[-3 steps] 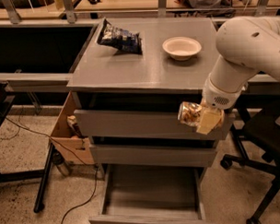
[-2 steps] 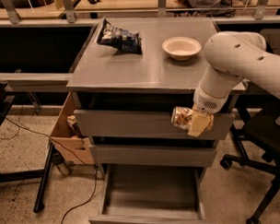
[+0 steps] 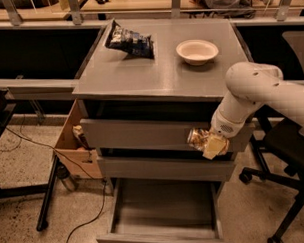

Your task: Place orange can into bottom drawer

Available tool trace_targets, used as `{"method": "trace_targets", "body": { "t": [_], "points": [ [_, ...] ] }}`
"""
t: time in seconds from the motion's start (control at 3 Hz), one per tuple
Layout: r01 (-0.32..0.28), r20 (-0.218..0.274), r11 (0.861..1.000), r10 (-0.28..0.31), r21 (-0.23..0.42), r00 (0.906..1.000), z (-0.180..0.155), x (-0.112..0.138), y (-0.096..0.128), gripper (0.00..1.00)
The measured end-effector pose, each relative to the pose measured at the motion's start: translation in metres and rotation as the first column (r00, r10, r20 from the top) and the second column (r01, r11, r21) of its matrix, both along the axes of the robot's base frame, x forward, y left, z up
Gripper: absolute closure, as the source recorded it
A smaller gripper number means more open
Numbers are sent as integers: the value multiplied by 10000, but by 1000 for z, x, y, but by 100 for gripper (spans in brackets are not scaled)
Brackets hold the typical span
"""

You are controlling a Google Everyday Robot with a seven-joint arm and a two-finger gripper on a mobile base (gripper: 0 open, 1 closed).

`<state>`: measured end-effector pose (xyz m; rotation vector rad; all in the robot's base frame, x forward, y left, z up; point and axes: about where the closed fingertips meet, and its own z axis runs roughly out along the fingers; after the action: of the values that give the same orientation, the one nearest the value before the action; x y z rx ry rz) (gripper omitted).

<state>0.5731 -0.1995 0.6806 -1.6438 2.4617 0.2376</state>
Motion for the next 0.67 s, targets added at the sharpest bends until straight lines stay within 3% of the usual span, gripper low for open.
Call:
{"method": "trace_targets", "body": {
  "t": [0.67],
  "points": [
    [1279, -644, 9914, -1258, 292, 9900, -46, -50, -50, 100]
  ]
}}
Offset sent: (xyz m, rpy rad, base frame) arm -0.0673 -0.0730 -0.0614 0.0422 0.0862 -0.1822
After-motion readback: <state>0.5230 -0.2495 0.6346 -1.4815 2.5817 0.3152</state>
